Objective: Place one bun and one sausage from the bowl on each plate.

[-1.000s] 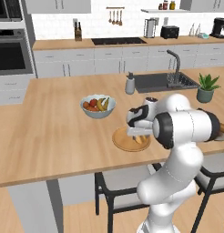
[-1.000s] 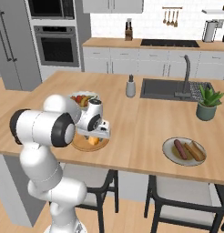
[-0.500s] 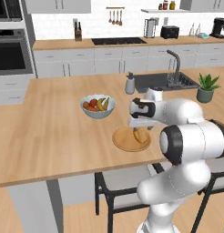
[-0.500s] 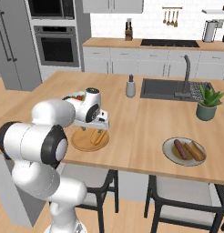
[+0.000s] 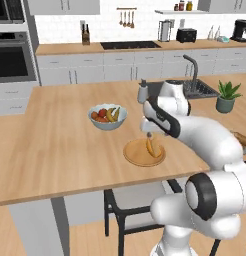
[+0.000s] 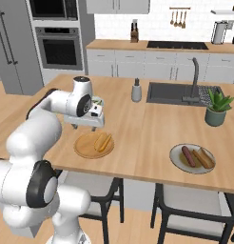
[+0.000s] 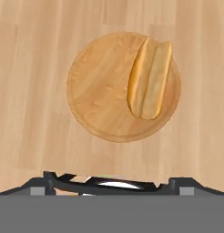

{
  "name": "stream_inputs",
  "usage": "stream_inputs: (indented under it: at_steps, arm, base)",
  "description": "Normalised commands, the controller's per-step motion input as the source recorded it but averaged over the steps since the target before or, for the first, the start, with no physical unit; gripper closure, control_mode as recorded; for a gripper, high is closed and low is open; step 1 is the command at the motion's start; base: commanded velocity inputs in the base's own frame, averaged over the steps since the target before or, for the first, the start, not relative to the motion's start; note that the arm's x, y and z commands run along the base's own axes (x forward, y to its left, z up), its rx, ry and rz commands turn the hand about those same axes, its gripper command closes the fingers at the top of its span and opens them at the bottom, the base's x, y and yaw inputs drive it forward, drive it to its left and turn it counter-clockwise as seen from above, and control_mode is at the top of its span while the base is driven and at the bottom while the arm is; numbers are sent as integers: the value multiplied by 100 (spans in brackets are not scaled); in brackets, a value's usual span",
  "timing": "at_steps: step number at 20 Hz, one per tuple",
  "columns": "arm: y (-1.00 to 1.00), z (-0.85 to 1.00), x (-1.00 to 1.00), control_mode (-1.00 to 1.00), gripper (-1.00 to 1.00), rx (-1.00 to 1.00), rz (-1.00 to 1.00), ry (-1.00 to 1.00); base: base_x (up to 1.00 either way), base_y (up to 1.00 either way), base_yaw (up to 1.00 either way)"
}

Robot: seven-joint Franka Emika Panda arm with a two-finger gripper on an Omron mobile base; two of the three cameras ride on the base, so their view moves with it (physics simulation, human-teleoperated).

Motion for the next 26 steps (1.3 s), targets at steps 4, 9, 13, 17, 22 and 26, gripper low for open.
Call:
stream_inputs:
  at_steps: [4, 9, 13, 17, 22, 26]
  arm:
    - [18, 56, -70, -100, -100, -4, -4, -7]
    - [-10, 58, -61, -100, -100, 0, -9, -8]
    - [-3, 29, -34, -100, -100, 0, -2, -6]
    - [0, 25, -13, -100, -100, 0, 6, -7]
    - [0, 0, 0, 100, -100, 0, 0, 0]
    - [0, 0, 0, 100, -100, 0, 0, 0]
  base:
    - [0, 0, 0]
    - [0, 0, 0]
    - [0, 0, 0]
    - [0, 0, 0]
    - [-43, -39, 0]
    - [-12, -100, -10]
